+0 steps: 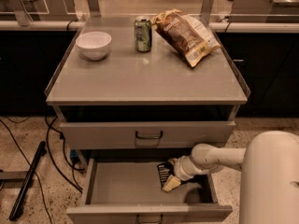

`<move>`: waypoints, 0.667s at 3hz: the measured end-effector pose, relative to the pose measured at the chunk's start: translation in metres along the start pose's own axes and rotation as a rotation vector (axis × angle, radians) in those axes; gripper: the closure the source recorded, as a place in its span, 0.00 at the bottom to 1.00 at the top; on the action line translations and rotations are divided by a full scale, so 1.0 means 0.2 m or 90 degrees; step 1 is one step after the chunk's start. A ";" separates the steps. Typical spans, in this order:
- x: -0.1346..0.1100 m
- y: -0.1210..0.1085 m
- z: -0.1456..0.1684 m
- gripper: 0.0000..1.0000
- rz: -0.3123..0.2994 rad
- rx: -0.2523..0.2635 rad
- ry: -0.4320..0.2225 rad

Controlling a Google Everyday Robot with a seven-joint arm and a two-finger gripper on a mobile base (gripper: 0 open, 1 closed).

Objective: Pick rxbar chocolate from middle drawer and place on counter

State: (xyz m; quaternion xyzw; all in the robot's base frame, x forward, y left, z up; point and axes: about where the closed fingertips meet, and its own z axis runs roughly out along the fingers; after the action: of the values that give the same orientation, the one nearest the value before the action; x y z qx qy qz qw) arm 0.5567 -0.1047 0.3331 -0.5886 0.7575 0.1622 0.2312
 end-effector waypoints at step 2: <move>-0.03 0.00 -0.05 0.98 0.000 0.000 0.000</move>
Offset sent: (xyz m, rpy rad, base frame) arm -0.0240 -0.0163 0.0024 -0.0182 0.0375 0.0060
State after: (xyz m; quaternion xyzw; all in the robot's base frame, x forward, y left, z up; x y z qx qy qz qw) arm 0.5563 -0.1049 0.3441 -0.5887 0.7575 0.1623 0.2309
